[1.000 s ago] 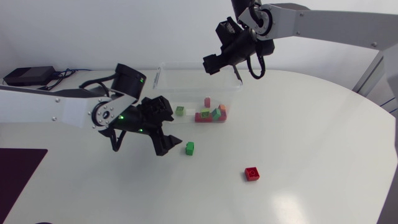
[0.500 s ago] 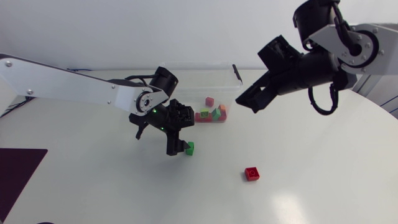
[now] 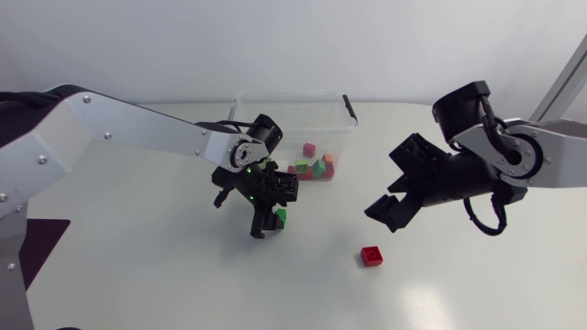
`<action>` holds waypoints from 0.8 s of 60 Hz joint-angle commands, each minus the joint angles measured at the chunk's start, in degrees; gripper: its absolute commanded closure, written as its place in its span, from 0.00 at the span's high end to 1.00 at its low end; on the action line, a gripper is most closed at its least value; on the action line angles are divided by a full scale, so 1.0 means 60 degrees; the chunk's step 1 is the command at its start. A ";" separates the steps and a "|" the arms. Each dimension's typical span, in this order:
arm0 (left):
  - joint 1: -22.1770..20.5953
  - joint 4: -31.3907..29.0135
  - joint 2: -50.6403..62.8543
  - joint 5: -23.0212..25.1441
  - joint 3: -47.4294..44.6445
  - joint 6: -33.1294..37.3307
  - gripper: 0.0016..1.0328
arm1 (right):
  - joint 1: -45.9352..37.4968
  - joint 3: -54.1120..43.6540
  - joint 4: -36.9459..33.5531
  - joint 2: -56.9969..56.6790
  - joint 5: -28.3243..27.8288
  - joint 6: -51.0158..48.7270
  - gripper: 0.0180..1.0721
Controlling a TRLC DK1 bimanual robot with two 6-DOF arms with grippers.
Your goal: Pick up the duplo bricks and place them in the container
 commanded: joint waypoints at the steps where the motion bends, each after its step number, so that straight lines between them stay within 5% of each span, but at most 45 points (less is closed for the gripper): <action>1: -0.0085 -0.0243 0.0296 -0.0023 0.0378 0.0020 0.21 | 0.0180 -0.0402 0.0140 0.0143 0.0276 0.0552 0.95; 7: -0.0056 -0.0418 0.0282 -0.0009 0.0422 -0.0229 0.20 | 0.0195 -0.0490 -0.0197 0.0085 0.0349 0.1211 0.94; 18: 0.0135 -0.2396 0.0033 -0.0009 0.1271 -0.0522 0.18 | 0.0385 -0.0007 -0.1779 0.0378 0.0319 0.1826 0.91; 27: 0.0208 -0.2499 -0.1110 0.0050 0.1594 -0.1504 0.18 | 0.0561 0.0535 -0.2746 0.1550 0.0569 0.2515 0.91; 38: 0.0472 -0.2000 -0.2150 0.0504 0.2004 -0.2924 0.18 | 0.0649 0.1033 -0.2863 0.2721 0.1037 0.3218 0.91; 48: 0.0897 -0.0199 -0.2692 0.0680 0.1901 -0.4712 0.18 | 0.0766 0.1429 -0.2907 0.3366 0.1198 0.3584 0.91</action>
